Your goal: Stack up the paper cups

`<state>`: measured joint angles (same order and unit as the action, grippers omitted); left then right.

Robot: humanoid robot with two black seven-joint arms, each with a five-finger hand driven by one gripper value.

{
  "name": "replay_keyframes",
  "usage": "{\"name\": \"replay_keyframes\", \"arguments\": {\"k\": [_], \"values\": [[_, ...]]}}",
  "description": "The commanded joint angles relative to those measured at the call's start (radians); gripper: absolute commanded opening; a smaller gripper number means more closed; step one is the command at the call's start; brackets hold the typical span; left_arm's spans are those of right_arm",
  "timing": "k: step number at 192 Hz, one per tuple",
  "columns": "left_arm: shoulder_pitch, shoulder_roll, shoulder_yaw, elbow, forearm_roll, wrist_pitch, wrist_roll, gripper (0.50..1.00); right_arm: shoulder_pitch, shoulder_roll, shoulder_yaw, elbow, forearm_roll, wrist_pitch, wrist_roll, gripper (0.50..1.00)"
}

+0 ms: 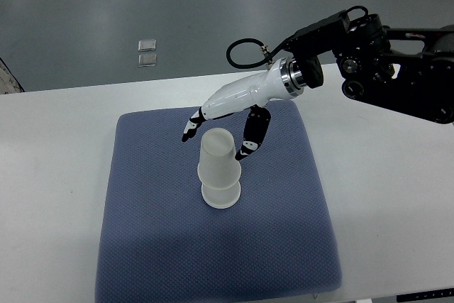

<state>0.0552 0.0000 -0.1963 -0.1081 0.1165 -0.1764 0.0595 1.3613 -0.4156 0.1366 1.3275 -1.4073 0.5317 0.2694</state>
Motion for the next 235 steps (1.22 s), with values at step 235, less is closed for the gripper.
{"name": "replay_keyframes", "arguments": {"k": [235], "values": [[0.000,0.000,0.000,-0.001,0.000,0.000,0.000,1.000,-0.473,0.096,0.334,-0.653,1.564,-0.013,-0.335,0.924]]}}
